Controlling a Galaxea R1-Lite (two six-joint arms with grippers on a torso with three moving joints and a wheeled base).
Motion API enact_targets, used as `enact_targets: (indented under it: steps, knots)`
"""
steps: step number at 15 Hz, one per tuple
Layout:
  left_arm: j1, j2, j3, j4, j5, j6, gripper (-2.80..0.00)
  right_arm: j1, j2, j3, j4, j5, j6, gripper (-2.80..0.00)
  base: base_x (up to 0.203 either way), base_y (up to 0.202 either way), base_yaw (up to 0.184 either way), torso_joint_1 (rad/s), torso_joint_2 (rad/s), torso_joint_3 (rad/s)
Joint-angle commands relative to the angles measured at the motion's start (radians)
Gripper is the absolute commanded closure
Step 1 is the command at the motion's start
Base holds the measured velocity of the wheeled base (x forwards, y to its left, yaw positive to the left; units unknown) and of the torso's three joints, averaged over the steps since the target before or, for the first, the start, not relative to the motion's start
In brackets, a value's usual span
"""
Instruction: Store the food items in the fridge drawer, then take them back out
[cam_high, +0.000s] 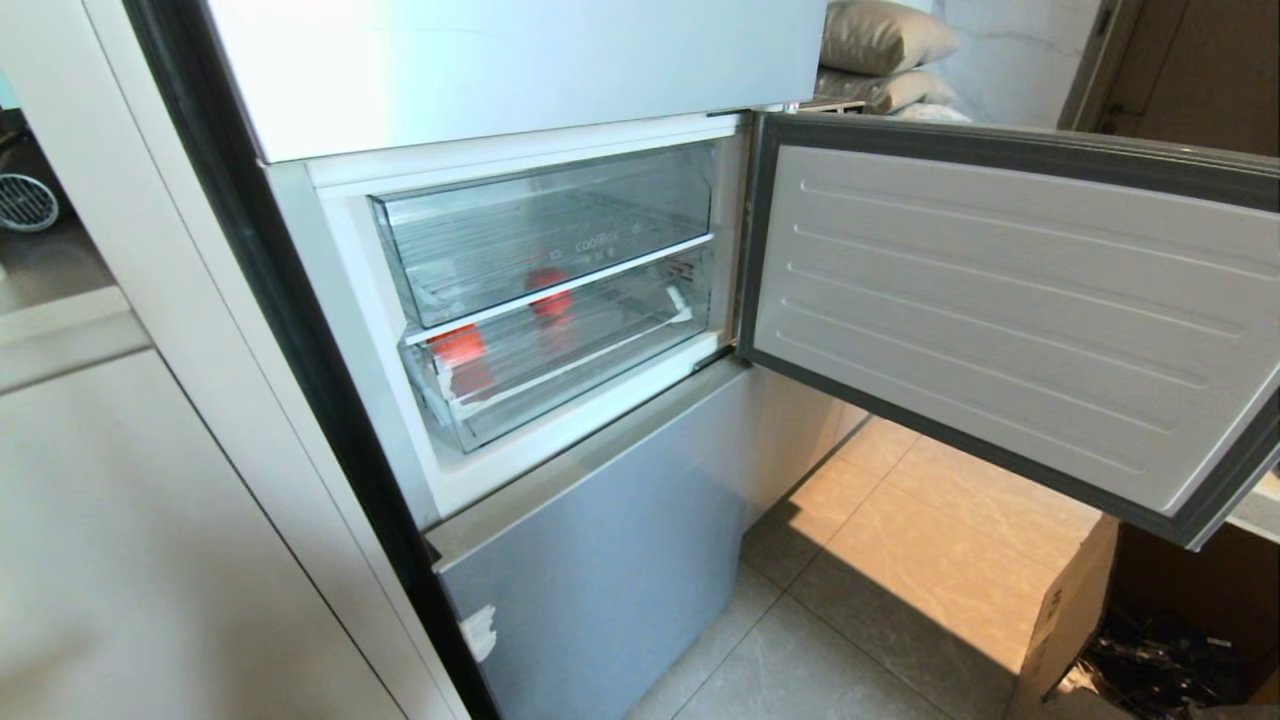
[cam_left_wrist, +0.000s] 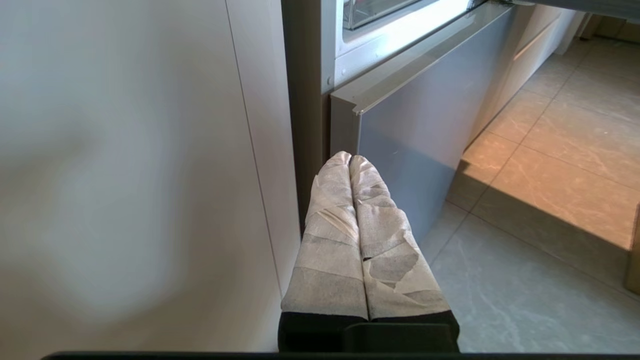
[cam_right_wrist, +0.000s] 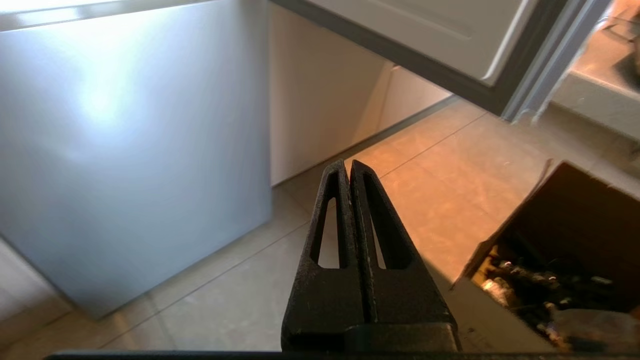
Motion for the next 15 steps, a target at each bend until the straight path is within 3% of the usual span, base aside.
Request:
enact_targets:
  steps: [1, 3, 6, 8, 11, 13, 15]
  knots:
    - [0.0, 0.0, 0.0, 0.0, 0.0, 0.0, 0.0, -0.005, 0.083, -0.03, -0.077, -0.002, 0.059, 0.0, 0.0, 0.0, 0.0, 0.0, 0.0, 0.0]
    - [0.0, 0.0, 0.0, 0.0, 0.0, 0.0, 0.0, -0.04, 0.234, -0.12, -0.17, -0.008, 0.252, 0.0, 0.0, 0.0, 0.0, 0.0, 0.0, 0.0]
    - [0.0, 0.0, 0.0, 0.0, 0.0, 0.0, 0.0, -0.222, 0.537, -0.287, -0.297, -0.002, 0.592, 0.0, 0.0, 0.0, 0.0, 0.0, 0.0, 0.0]
    - [0.0, 0.0, 0.0, 0.0, 0.0, 0.0, 0.0, -0.461, 0.687, -0.338, -0.418, 0.066, 0.707, 0.0, 0.0, 0.0, 0.0, 0.0, 0.0, 0.0]
    - [0.0, 0.0, 0.0, 0.0, 0.0, 0.0, 0.0, -0.836, 0.888, -0.395, -0.592, 0.274, 0.87, 0.0, 0.0, 0.0, 0.0, 0.0, 0.0, 0.0]
    - [0.0, 0.0, 0.0, 0.0, 0.0, 0.0, 0.0, -0.985, 1.025, -0.446, -0.68, 0.378, 0.959, 0.0, 0.0, 0.0, 0.0, 0.0, 0.0, 0.0]
    - [0.0, 0.0, 0.0, 0.0, 0.0, 0.0, 0.0, -1.045, 1.135, -0.488, -0.752, 0.417, 0.998, 0.0, 0.0, 0.0, 0.0, 0.0, 0.0, 0.0]
